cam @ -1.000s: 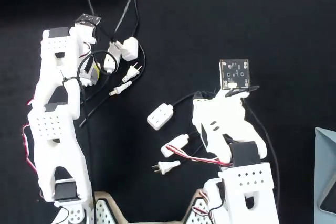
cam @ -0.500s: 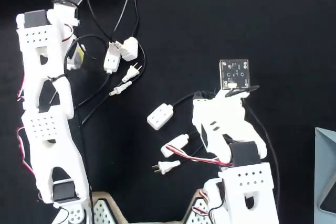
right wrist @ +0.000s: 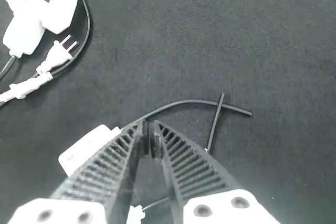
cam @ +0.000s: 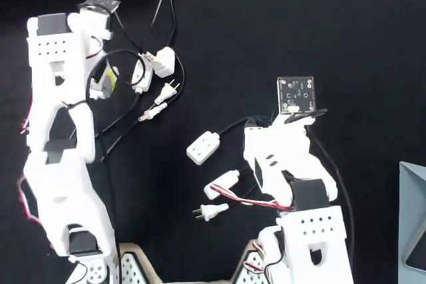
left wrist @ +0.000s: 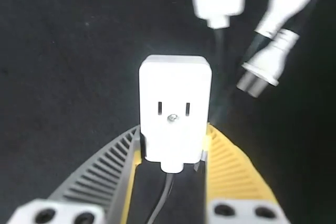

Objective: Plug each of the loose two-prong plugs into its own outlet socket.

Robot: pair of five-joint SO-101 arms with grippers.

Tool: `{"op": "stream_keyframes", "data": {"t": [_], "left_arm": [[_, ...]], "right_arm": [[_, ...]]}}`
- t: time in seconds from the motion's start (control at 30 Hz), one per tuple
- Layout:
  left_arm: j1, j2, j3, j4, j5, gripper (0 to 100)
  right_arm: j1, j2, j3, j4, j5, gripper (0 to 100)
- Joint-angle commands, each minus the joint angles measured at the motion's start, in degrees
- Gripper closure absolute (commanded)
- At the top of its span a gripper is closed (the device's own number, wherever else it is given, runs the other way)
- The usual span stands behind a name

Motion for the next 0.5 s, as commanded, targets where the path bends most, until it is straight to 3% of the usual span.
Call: {"op": "stream_keyframes", "data": {"t": [0.0, 0.2, 0.47], "left_arm": [[4.18, -12.22, 11.03, 0.44, -0.35, 92], [7.69, -24.79, 34.24, -5.19, -0.26, 92], [13.14, -39.21, 72.04, -25.67, -0.18, 92]], "right_arm": [[0.35, -0.84, -0.40, -1.05, -0.18, 98.4], [0.35, -0.84, -0.40, -1.05, -0.18, 98.4], [0.35, -0.75, -0.40, -1.05, -0.35, 98.4]]}}
